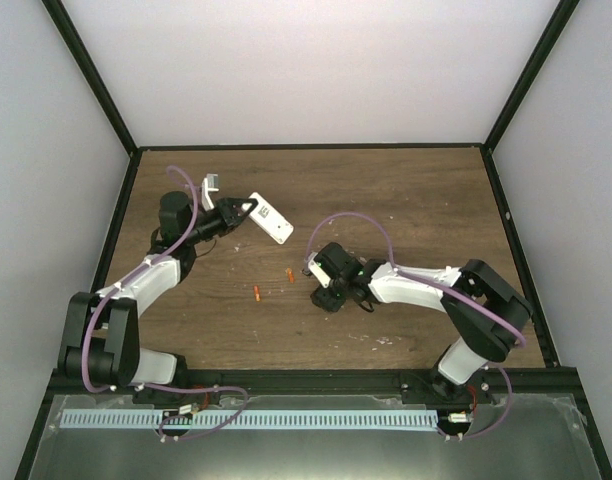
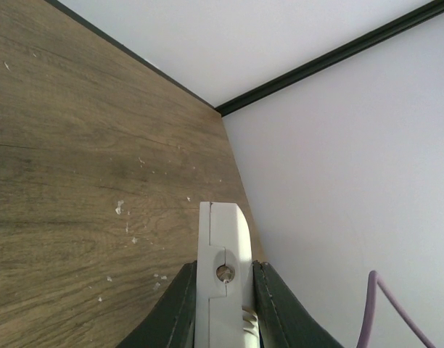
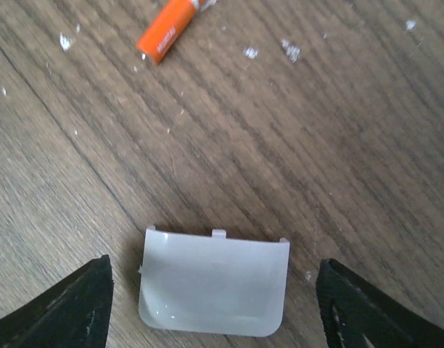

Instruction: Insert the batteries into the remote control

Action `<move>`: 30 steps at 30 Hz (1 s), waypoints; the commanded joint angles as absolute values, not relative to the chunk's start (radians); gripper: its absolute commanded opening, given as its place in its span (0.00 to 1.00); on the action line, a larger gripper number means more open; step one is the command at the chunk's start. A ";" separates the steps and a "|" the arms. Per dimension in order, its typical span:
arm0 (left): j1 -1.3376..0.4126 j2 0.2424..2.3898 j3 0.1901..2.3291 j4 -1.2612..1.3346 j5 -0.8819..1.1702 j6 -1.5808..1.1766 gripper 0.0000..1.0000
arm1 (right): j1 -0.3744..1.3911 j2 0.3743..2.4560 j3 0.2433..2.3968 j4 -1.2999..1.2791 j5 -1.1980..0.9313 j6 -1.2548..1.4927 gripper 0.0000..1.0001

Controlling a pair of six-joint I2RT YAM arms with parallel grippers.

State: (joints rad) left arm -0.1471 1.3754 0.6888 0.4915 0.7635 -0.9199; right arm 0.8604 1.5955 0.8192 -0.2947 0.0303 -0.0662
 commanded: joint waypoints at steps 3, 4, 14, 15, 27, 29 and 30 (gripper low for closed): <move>-0.118 1.339 0.678 0.502 0.768 -0.910 0.00 | 0.857 1.537 0.872 -0.300 0.064 -0.051 0.77; -0.108 1.336 0.678 0.498 0.772 -0.908 0.00 | 0.857 1.519 0.874 -0.301 0.068 -0.046 0.80; 0.007 1.271 0.517 0.539 0.840 -0.892 0.00 | 0.859 1.553 0.998 -0.392 -0.027 0.024 0.74; 0.021 1.259 0.495 0.551 0.848 -0.896 0.00 | 0.860 1.555 1.001 -0.383 -0.048 0.050 0.73; 0.193 1.126 0.353 0.466 0.941 -0.870 0.00 | 0.927 1.745 1.193 -0.473 -0.054 0.144 0.67; 0.234 1.125 0.335 0.478 0.973 -0.885 0.00 | 0.934 1.773 1.223 -0.484 -0.041 0.161 0.65; 0.248 1.126 0.323 0.495 0.985 -0.894 0.00 | 0.934 1.784 1.233 -0.486 -0.032 0.169 0.63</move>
